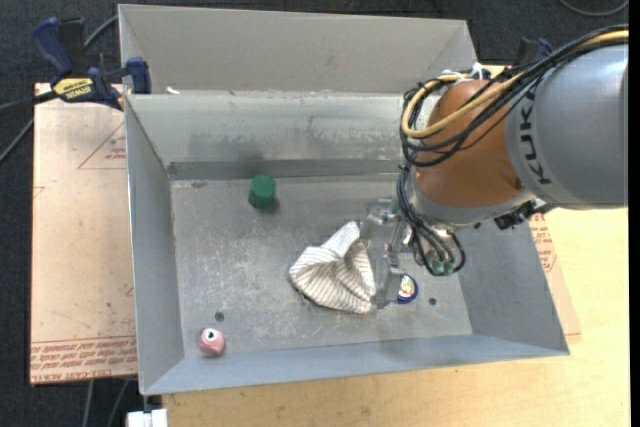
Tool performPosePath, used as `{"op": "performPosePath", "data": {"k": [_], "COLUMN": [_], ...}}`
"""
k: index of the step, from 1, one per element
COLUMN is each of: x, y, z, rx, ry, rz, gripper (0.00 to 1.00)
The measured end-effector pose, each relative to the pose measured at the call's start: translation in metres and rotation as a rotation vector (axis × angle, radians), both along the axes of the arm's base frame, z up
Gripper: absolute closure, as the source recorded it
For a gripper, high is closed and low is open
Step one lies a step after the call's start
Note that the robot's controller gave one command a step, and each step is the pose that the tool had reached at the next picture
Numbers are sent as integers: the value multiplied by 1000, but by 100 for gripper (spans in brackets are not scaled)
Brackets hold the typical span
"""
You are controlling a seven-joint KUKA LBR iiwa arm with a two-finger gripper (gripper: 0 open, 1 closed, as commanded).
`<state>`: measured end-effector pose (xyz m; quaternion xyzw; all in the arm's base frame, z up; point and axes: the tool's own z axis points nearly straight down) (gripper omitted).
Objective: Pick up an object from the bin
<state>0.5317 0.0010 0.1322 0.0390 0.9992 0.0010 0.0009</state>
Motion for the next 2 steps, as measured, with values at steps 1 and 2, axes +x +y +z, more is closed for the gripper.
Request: {"op": "performPosePath", "data": {"k": [1, 2], "x": [0, -30], "y": [21, 49], "z": [-22, -61], "rx": [-1, 1], "ry": [7, -5], "rz": [164, 103], "gripper": [0, 100]}}
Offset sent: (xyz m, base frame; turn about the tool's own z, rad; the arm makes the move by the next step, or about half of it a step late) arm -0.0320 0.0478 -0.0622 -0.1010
